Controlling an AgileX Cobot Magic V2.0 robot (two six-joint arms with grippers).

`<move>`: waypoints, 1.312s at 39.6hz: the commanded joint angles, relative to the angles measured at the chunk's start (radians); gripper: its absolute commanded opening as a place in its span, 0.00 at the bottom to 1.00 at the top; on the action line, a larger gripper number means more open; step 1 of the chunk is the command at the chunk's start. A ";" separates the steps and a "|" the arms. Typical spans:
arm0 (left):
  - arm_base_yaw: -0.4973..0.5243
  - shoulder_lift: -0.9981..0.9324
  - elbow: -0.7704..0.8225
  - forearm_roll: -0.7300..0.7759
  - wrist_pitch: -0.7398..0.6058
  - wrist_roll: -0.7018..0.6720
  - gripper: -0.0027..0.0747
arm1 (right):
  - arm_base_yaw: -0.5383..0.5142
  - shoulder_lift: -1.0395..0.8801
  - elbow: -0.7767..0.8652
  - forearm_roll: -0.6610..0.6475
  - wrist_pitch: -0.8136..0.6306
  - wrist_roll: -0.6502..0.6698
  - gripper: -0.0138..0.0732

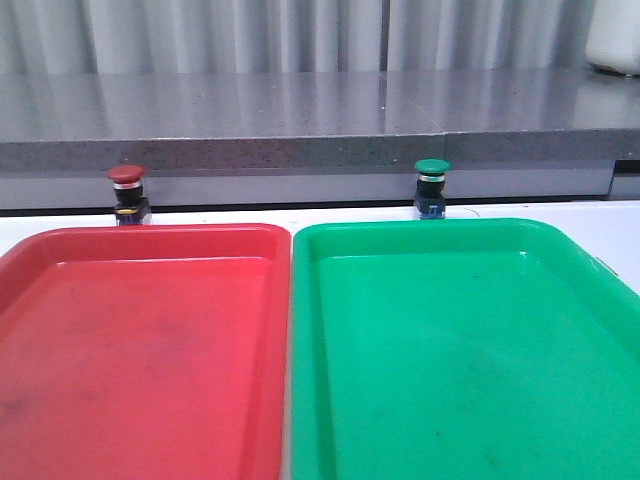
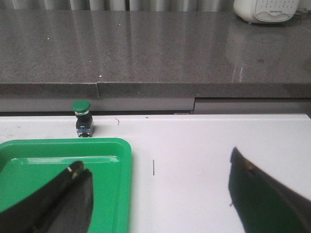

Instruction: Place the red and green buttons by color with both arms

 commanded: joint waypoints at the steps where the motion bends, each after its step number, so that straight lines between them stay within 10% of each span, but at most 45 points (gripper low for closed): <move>1: -0.043 0.137 -0.112 0.004 -0.091 -0.004 0.88 | 0.003 0.016 -0.034 0.004 -0.073 0.000 0.84; 27: -0.157 0.938 -0.905 0.056 0.550 -0.004 0.77 | 0.003 0.016 -0.034 0.004 -0.073 0.000 0.84; 52: -0.157 1.363 -1.281 0.056 0.694 -0.004 0.76 | 0.003 0.016 -0.034 0.004 -0.073 0.000 0.84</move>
